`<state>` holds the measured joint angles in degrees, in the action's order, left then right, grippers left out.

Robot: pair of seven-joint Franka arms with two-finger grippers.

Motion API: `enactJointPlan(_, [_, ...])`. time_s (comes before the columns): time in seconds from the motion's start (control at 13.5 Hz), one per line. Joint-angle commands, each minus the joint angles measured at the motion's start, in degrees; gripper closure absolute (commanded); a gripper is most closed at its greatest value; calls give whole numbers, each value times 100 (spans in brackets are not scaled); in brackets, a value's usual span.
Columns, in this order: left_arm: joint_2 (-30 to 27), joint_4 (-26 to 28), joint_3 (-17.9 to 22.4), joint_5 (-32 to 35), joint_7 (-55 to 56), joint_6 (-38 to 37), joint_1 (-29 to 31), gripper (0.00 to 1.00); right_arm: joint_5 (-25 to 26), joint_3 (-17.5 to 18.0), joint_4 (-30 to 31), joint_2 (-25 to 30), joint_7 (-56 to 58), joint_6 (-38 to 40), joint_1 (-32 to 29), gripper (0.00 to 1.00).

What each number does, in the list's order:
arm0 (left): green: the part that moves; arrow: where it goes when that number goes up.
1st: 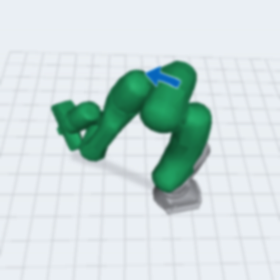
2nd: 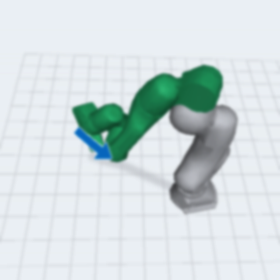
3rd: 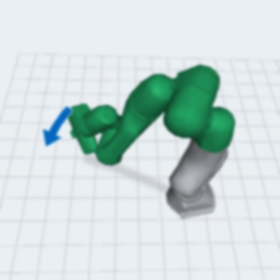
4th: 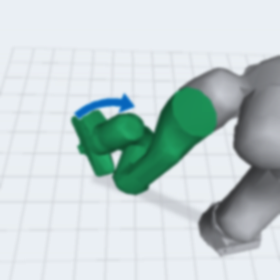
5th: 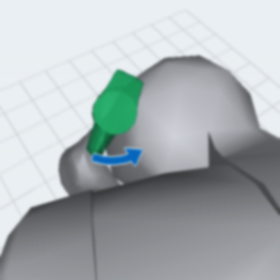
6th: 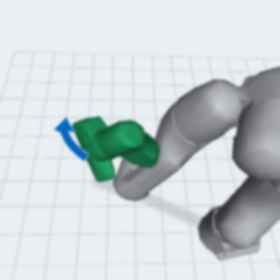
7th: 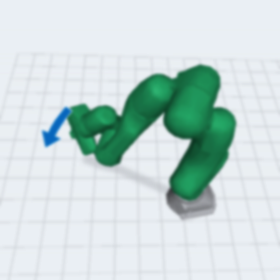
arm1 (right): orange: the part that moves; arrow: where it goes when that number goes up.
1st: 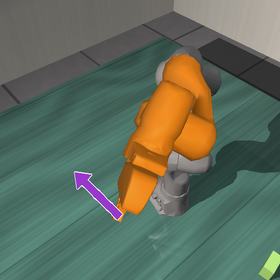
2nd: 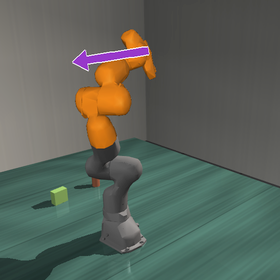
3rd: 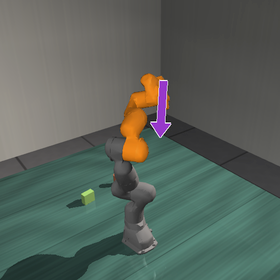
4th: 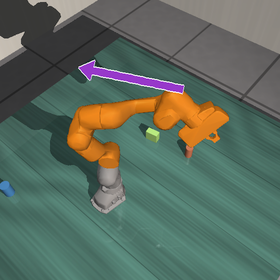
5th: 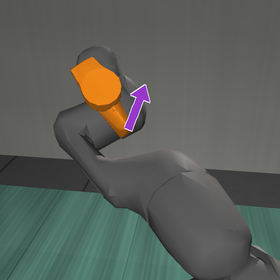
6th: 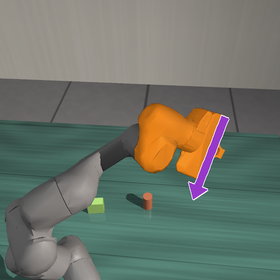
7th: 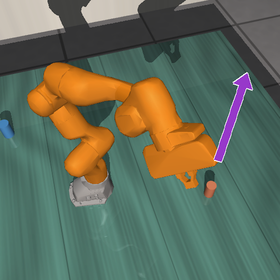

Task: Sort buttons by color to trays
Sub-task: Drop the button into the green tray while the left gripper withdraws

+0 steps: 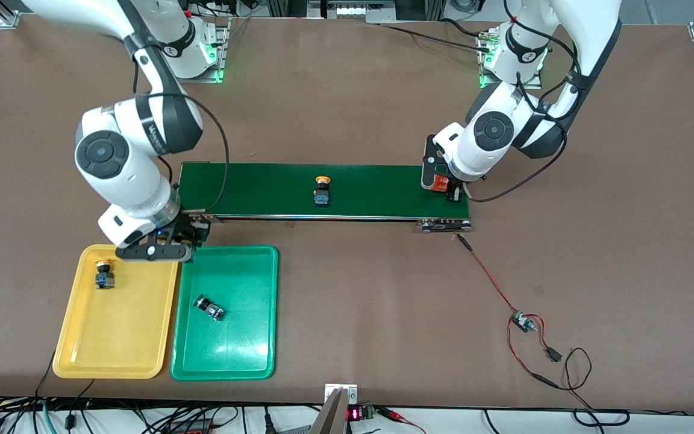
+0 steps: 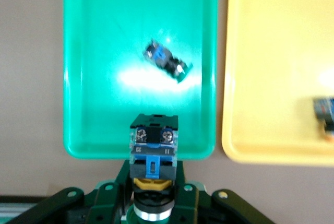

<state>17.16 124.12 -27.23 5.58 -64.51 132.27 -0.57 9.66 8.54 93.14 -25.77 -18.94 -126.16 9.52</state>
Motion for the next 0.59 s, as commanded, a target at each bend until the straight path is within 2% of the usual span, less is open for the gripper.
enactJointPlan(0.0, [15, 16, -20, -4, 61, -17, -4, 72, 1, 104, -771, -971, 171, -817, 111, 85])
enactJointPlan(0.22, [59, 16, -20, 31, 61, -8, -4, 66, 71, 113, -763, -1665, 285, -1953, 173, 85])
enactJointPlan(0.3, [68, 16, -11, 31, 70, -8, -4, 61, 80, 113, -763, -1859, 416, -2165, 182, 85])
enactJointPlan(0.44, [86, 16, -11, 31, 70, -8, -4, 60, 89, 113, -771, -2106, 636, -2438, 182, 84])
enactJointPlan(0.52, [77, 16, -11, 31, 70, 0, -4, 56, 97, 113, -771, -2194, 654, -2553, 190, 84])
